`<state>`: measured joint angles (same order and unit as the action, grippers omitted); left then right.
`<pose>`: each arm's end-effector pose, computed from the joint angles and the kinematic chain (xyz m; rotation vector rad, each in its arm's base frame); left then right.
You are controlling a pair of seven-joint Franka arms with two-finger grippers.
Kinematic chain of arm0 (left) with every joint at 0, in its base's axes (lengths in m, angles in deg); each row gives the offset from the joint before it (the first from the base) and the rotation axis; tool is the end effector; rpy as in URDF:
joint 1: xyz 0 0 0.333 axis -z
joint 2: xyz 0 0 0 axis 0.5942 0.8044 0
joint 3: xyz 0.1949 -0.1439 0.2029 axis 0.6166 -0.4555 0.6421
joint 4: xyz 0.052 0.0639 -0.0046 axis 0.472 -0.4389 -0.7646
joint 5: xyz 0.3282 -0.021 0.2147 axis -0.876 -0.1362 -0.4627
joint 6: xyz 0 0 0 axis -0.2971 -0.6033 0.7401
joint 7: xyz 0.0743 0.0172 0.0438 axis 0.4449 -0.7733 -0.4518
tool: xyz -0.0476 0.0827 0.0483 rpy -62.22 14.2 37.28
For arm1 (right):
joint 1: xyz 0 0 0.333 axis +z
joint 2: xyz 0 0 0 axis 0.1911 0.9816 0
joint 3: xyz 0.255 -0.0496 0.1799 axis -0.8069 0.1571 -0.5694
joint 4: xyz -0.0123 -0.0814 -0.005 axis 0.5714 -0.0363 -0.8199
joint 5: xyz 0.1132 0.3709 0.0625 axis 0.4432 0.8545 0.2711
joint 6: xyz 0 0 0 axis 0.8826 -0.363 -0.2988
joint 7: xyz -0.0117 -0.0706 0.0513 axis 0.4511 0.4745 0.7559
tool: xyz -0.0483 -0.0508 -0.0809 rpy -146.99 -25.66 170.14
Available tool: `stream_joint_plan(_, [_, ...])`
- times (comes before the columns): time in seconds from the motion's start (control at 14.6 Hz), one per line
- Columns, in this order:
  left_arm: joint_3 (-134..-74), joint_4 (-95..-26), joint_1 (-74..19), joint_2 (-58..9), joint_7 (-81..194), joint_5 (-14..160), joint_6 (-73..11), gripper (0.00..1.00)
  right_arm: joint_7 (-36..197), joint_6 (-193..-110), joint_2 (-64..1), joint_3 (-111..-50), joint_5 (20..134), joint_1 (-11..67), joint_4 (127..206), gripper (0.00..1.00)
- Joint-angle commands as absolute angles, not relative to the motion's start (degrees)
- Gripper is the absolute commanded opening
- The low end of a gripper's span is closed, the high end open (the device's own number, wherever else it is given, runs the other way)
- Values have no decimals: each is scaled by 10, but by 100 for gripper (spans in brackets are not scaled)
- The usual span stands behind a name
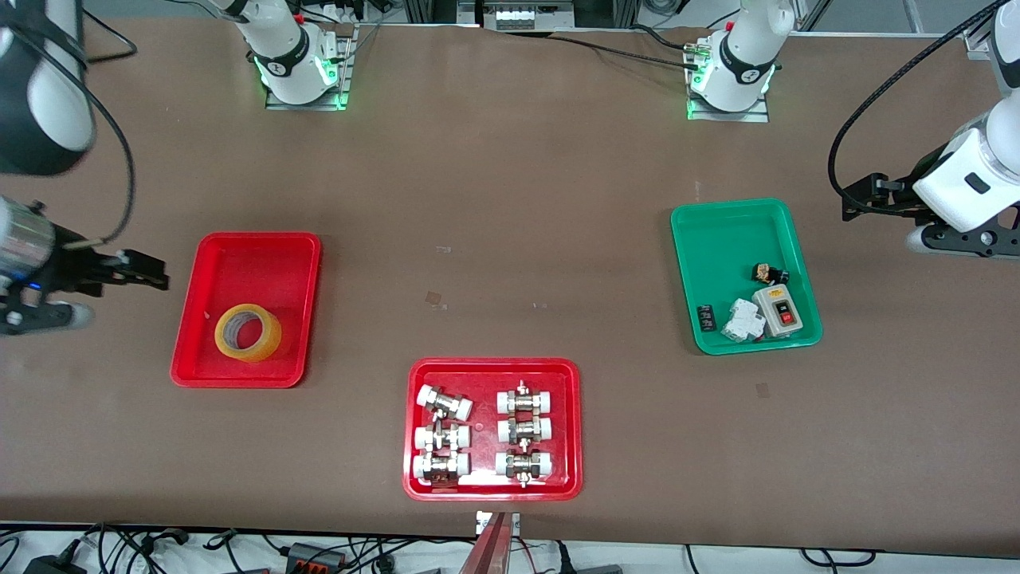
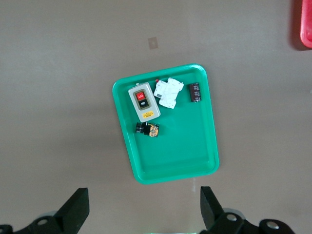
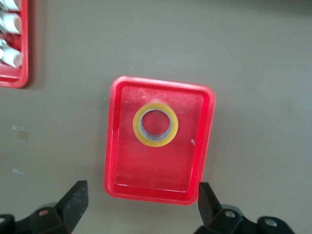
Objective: Left arm passes tape to right arm into tray
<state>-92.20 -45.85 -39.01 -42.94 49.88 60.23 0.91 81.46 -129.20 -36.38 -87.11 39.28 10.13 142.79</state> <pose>0.5806 -0.0274 0.5877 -3.0808 0.1003 0.1948 0.6562 0.0008 0.5536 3.1269 0.1680 -0.0163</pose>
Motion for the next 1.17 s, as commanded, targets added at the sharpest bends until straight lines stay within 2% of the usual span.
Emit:
stream_joint_plan(0.0, [-921,-468,-395,-443,516,597,-3,100,778,-1273,-387,-874,387,100,1413,100])
stream_joint_plan(0.27, [-921,-470,-396,-443,493,602,8,100,744,-1275,-405,-868,386,100,1412,100])
stream_joint_plan(0.41, [-918,-467,-396,-441,495,624,-20,100,749,-1273,-415,-867,386,99,1415,100])
stream_joint_plan(0.76, [-922,-467,-416,-436,493,626,-34,100,750,-1321,-502,-864,381,94,1545,100])
stream_joint_plan(1.1, [-923,-466,-416,-435,492,626,-35,100,760,-1324,-522,-865,387,93,1591,100])
